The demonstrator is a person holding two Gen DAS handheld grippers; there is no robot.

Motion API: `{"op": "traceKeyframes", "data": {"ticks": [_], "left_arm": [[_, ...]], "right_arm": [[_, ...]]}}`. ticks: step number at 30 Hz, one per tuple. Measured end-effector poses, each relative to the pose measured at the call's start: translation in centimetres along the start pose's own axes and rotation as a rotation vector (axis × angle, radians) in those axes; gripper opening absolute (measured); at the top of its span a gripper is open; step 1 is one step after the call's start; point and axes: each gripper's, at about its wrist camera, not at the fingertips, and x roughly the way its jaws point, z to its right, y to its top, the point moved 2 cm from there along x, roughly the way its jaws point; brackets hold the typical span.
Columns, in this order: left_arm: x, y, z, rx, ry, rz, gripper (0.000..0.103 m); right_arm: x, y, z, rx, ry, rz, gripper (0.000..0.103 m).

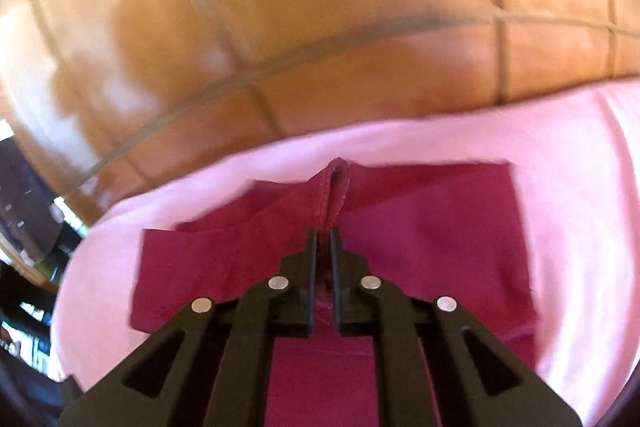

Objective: Fold small clothes
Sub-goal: 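Grasp the sweater side with the right gripper and fold it over the back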

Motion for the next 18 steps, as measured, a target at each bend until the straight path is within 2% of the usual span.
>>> {"op": "traceKeyframes", "data": {"ticks": [5,9,12,14,18], "left_arm": [[0.1,0.2,0.0,0.004,0.004,-0.003,0.067],[0.0,0.6,0.3,0.016,0.018,-0.020,0.067],[-0.6,1.4,0.8,0.042,0.031,-0.053,0.067],[-1.7,2.6,0.4,0.020,0.020,-0.028,0.066],[-3.1,5.7,-0.5,-0.027,0.004,0.034,0.066]], "right_arm": [[1.8,-2.1,4.8,0.069,-0.108,-0.058,0.005],[2.8,-3.4,6.8,0.112,-0.106,-0.097,0.006],[1.8,-3.3,7.3,0.112,-0.096,-0.084,0.017],[0.4,-3.3,7.2,0.102,-0.090,-0.053,0.046],[-1.1,-2.9,5.9,0.060,-0.048,-0.018,0.048]]}}
